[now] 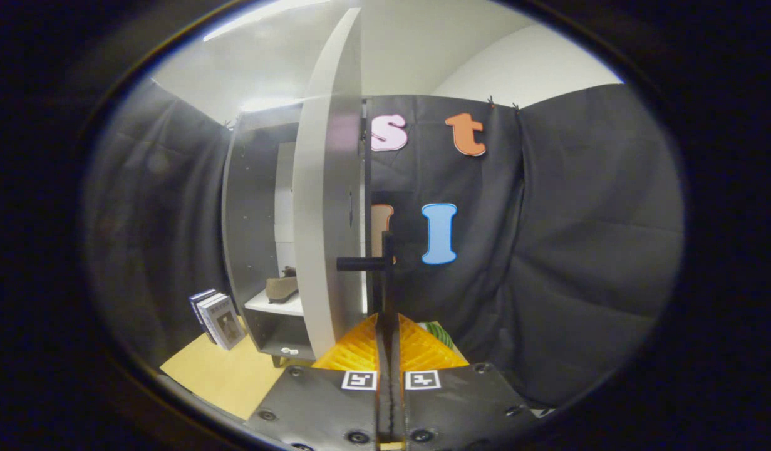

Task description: Open the shoe cabinet door, grab the shoes and put them into the shoe cabinet, then close the shoe cabinet door.

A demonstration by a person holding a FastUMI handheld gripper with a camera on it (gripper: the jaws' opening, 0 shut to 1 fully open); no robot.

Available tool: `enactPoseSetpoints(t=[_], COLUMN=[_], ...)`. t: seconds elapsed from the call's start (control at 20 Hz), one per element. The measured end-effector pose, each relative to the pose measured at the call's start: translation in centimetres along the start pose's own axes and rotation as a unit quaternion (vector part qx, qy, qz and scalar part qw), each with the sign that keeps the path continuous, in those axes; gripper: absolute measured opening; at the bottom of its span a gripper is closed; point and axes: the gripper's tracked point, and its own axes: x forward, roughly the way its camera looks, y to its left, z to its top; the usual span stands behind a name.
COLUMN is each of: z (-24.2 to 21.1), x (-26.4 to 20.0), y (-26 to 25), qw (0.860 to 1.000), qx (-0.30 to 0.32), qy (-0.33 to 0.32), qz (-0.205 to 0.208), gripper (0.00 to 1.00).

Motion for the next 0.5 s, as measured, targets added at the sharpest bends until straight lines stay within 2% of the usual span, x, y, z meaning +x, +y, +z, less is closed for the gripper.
enactPoseSetpoints(t=[0.25, 0.5], z=[0.0, 1.4], x=[-0.2, -2.6], y=[-0.7, -1.5], qw=[1.000, 1.000], qx=[-0.010, -0.018], qy=[0.003, -0.019], qz=[0.014, -0.001], gripper=[0.02, 0.03])
